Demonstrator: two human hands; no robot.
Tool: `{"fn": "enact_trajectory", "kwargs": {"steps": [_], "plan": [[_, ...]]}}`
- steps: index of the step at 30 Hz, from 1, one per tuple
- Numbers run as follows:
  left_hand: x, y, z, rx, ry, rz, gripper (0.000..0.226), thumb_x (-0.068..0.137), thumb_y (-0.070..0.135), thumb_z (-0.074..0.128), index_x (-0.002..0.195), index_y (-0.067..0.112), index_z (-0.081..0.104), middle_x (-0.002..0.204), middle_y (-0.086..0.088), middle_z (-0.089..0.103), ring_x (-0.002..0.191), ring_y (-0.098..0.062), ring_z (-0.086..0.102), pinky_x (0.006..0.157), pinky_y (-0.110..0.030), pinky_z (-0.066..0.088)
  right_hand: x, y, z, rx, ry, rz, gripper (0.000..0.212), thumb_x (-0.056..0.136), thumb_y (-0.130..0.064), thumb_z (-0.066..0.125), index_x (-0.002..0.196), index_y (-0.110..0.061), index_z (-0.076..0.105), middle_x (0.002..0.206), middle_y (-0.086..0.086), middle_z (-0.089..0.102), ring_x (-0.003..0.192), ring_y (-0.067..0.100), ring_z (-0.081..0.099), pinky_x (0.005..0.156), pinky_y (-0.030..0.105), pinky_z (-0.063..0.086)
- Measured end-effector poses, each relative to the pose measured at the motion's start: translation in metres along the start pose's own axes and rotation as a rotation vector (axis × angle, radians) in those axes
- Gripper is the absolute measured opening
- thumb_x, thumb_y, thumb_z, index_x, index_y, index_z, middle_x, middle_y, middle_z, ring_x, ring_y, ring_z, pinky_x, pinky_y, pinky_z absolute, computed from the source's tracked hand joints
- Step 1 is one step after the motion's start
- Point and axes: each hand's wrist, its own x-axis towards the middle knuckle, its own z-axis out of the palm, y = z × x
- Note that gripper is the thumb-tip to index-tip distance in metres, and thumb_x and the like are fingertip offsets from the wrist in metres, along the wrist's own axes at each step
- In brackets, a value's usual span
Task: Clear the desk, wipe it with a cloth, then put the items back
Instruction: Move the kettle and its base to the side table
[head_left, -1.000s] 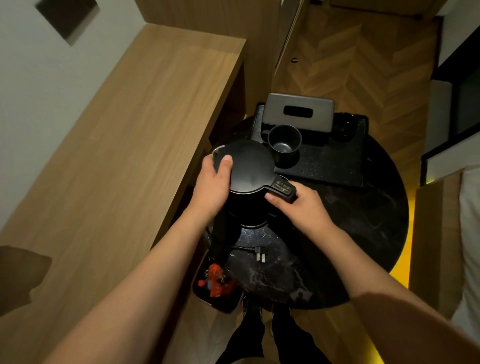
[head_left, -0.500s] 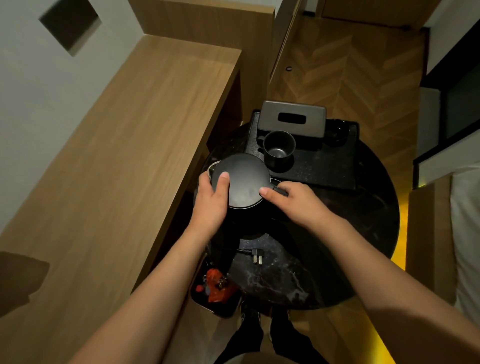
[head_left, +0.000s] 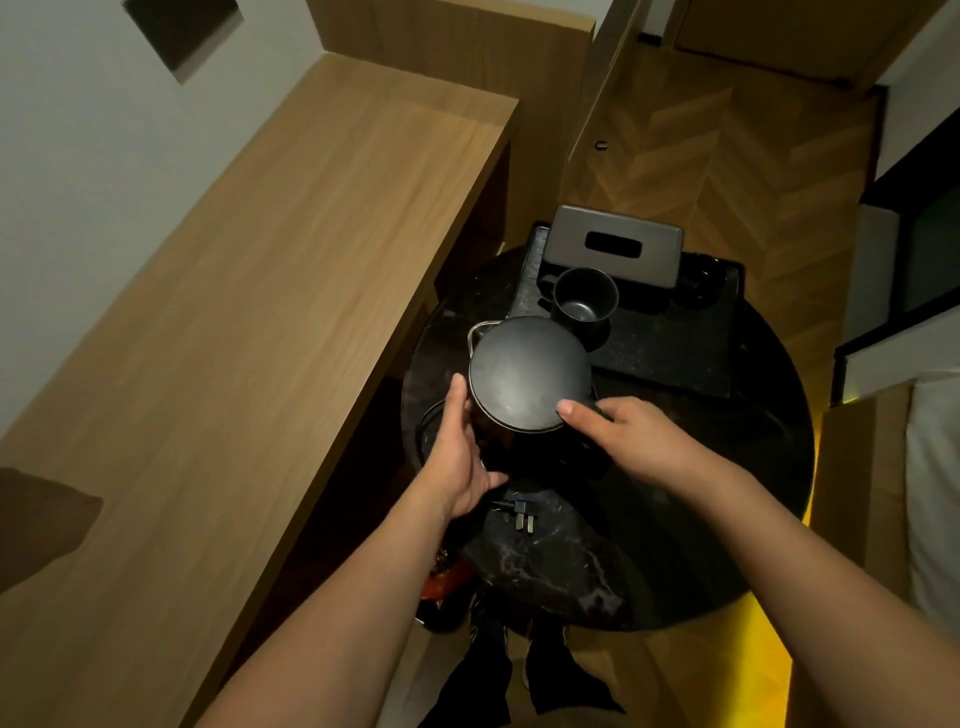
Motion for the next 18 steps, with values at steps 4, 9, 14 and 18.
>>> {"fn": "enact_trajectory", "kwargs": {"steps": [4, 9, 14, 18], "plan": [[0.016, 0.010, -0.006, 0.101, 0.058, -0.030, 0.072, 0.068, 0.094, 0.051, 0.116, 0.043, 0.068, 0.117, 0.004, 0.073, 0.122, -0.024, 0.059, 0.112, -0.054, 0.039, 0.005, -0.003, -0.001, 0.063, 0.062, 0.023, 0.089, 0.059, -0.093, 0.037, 0.084, -0.016, 0.072, 0.080, 0.000, 0.071, 0.073, 0.013, 0.067, 0.066, 0.031, 0.051], [0.017, 0.015, -0.012, -0.012, 0.111, -0.009, 0.066, 0.086, 0.078, 0.049, 0.131, 0.031, 0.058, 0.129, -0.003, 0.065, 0.117, -0.021, 0.060, 0.087, -0.038, 0.055, 0.019, -0.022, 0.006, 0.006, 0.056, -0.012, 0.078, 0.075, -0.086, 0.044, 0.076, -0.012, 0.069, 0.068, 0.000, 0.069, 0.058, 0.006, 0.064, 0.055, 0.026, 0.045], [0.021, 0.019, -0.016, -0.037, 0.144, -0.007, 0.069, 0.094, 0.071, 0.040, 0.139, 0.022, 0.057, 0.136, -0.008, 0.063, 0.128, -0.026, 0.056, 0.110, -0.044, 0.043, 0.024, -0.034, 0.017, -0.066, 0.048, -0.022, 0.088, 0.072, -0.090, 0.040, 0.073, -0.005, 0.065, 0.059, 0.000, 0.063, 0.054, 0.012, 0.060, 0.057, 0.032, 0.046], [0.019, 0.010, -0.013, -0.005, 0.050, -0.026, 0.088, 0.083, 0.087, 0.038, 0.149, 0.029, 0.046, 0.149, -0.004, 0.053, 0.140, -0.025, 0.044, 0.122, -0.052, 0.023, 0.012, -0.017, 0.018, -0.015, 0.059, 0.010, 0.083, 0.068, -0.091, 0.039, 0.074, -0.013, 0.066, 0.069, -0.004, 0.069, 0.064, 0.007, 0.065, 0.057, 0.030, 0.046]]}}
